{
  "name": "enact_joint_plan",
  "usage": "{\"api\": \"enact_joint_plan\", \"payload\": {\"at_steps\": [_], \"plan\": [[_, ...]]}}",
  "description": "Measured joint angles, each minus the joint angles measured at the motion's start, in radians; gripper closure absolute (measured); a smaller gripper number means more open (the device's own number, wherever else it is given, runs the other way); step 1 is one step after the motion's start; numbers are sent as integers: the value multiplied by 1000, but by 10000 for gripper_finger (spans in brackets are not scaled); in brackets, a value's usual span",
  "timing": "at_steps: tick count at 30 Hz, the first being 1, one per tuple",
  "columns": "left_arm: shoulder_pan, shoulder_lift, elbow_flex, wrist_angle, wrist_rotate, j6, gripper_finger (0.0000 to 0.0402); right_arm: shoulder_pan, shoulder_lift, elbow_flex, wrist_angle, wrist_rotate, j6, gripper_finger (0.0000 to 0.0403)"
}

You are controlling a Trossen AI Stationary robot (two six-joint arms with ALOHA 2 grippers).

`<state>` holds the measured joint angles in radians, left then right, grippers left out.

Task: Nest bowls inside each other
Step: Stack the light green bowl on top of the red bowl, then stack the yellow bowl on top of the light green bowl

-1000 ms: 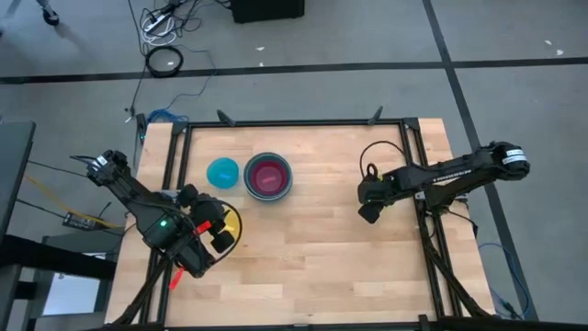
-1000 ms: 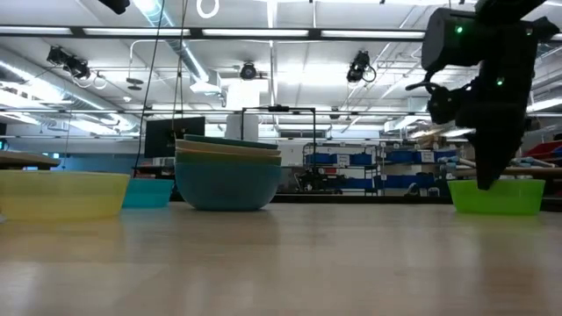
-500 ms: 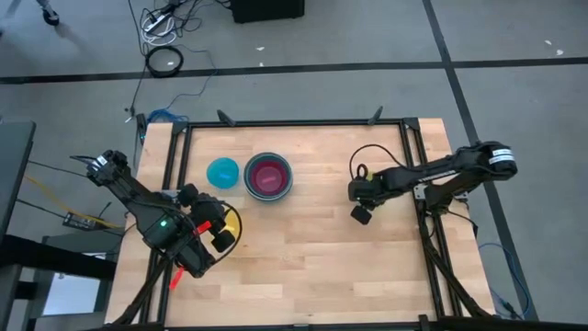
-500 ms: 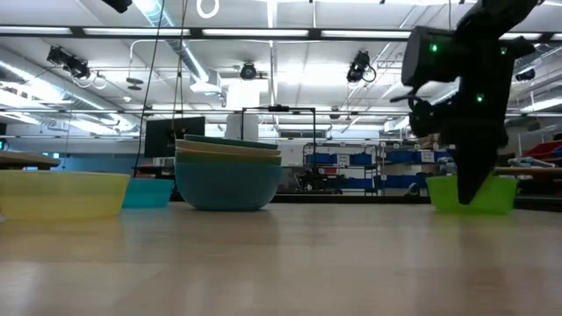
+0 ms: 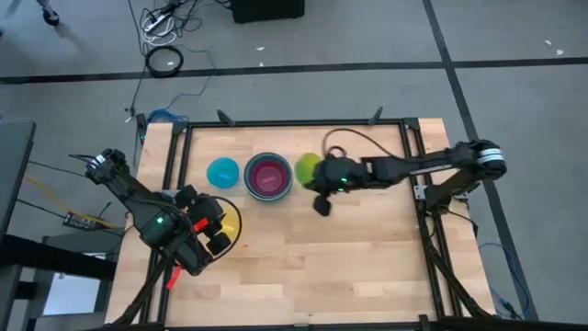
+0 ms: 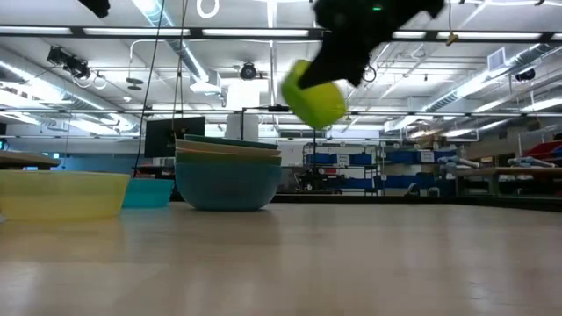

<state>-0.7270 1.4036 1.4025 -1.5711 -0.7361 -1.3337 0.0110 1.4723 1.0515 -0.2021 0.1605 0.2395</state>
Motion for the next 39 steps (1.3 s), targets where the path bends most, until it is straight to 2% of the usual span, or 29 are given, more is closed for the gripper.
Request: {"api": "enact_joint_plan", "payload": {"at_steps": [8,15,22,29,33,37,39], "plan": [[-7,-11,0,-1,66,15,273,-26,323,321,-38,-33,-167,402],[-7,-11,0,1,150,-32,287,-58,482,510,-177,-32,-233,397],[-7,-11,0,0,191,-44,300,-62,506,572,-242,-112,-235,338],[-7,-10,0,0,203,-44,300,-46,503,602,-306,-101,-215,269],[-7,-11,0,0,203,-45,300,-32,503,602,-337,-93,-210,255],[-7,5,0,-2,210,-75,300,-9,498,601,-411,-16,-212,256],[-7,36,0,0,259,-78,300,3,484,601,-452,32,-215,258]]}}
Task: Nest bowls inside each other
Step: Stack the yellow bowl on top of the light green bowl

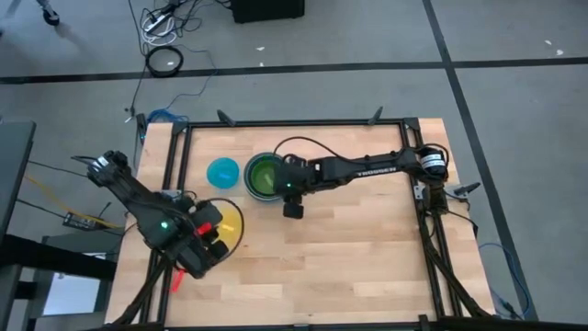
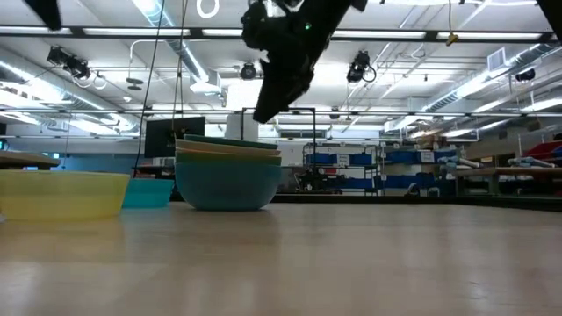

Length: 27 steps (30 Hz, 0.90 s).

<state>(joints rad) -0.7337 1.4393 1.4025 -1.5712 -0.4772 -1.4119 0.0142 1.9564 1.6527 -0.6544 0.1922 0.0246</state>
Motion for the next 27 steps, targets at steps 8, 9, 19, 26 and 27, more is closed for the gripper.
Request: {"api": "enact_joint_plan", "payload": {"at_steps": [8,9,19,26,27], "plan": [[11,80,-172,-1,196,-46,300,42,-124,0,-201,134,26,261],[17,79,-204,-1,221,-62,300,46,-145,0,-227,150,32,261],[151,-8,-396,143,359,-168,288,77,-322,0,-336,239,104,261],[244,-27,-399,174,310,-138,268,82,-353,-1,-346,239,118,261],[252,-27,-399,163,304,-134,265,82,-351,-1,-346,239,118,261]]}}
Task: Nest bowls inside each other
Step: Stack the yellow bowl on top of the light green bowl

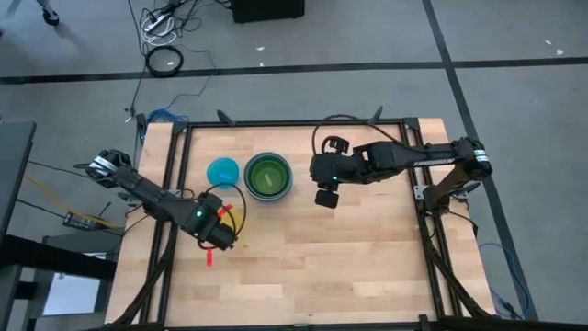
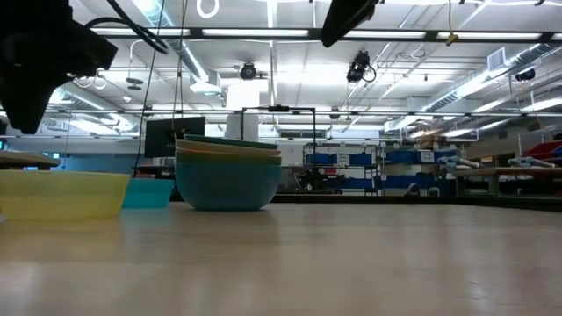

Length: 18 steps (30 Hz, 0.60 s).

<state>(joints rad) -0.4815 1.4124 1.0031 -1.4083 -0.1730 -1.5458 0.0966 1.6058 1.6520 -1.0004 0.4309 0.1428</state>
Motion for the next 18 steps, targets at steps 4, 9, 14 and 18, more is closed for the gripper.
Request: {"api": "enact_joint_plan", "payload": {"at_steps": [4,9,14,18], "plan": [[38,0,-33,68,-7,23,259,8,18,0,-10,0,4,261],[60,2,-97,257,1,74,259,13,38,-1,-26,-3,15,261],[84,2,-147,246,17,68,259,20,44,-1,-36,-5,23,262],[91,2,-175,245,19,65,259,20,45,-1,-36,-6,24,262]]}}
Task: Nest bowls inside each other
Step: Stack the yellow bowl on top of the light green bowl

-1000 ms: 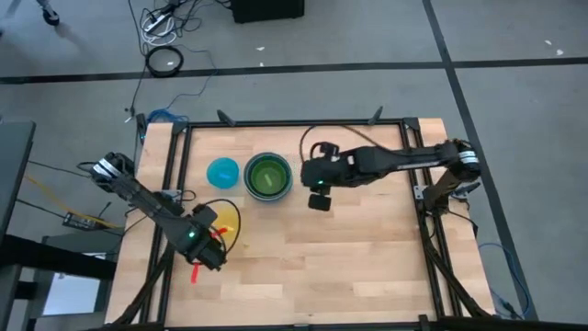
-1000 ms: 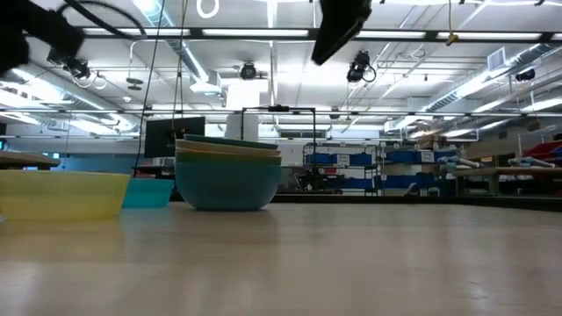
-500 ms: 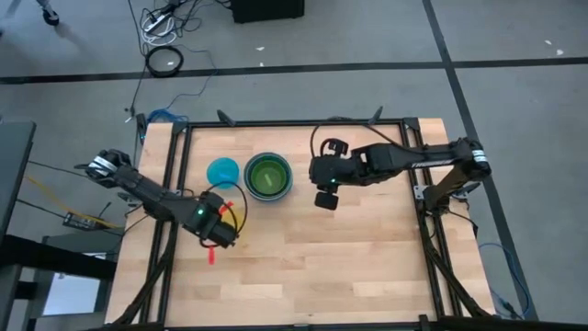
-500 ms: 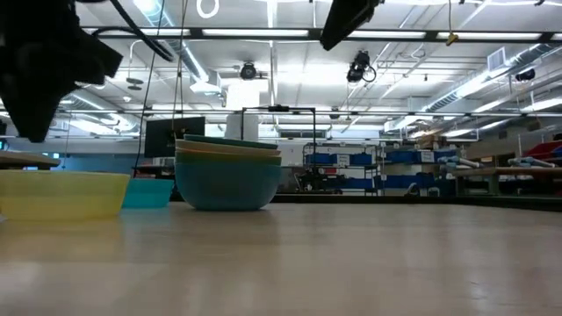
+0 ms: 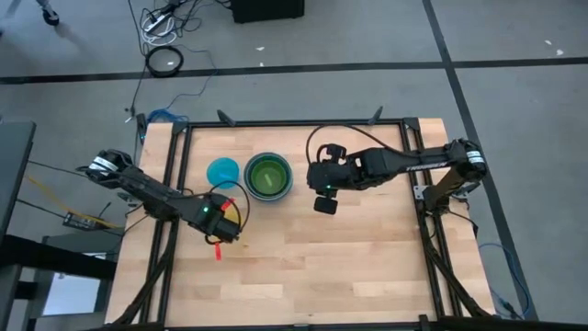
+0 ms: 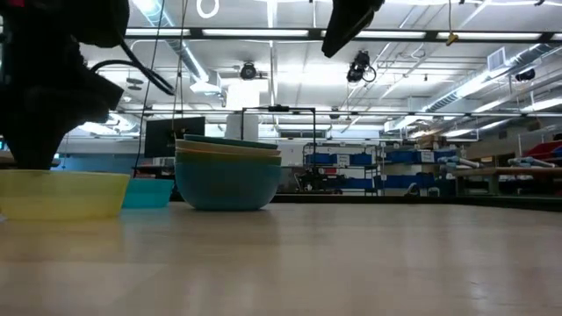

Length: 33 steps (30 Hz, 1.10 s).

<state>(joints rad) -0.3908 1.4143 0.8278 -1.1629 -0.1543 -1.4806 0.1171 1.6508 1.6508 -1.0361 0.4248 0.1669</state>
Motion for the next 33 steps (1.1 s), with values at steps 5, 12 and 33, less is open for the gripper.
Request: {"api": "enact_joint_plan", "payload": {"at_steps": [5,12,33], "plan": [[0,0,-46,64,1,-1,259,0,0,0,4,1,0,262],[2,0,-110,161,-14,-10,273,0,0,0,11,1,0,264],[89,-30,301,-35,-506,332,399,-8,1,-137,21,114,19,266]]}}
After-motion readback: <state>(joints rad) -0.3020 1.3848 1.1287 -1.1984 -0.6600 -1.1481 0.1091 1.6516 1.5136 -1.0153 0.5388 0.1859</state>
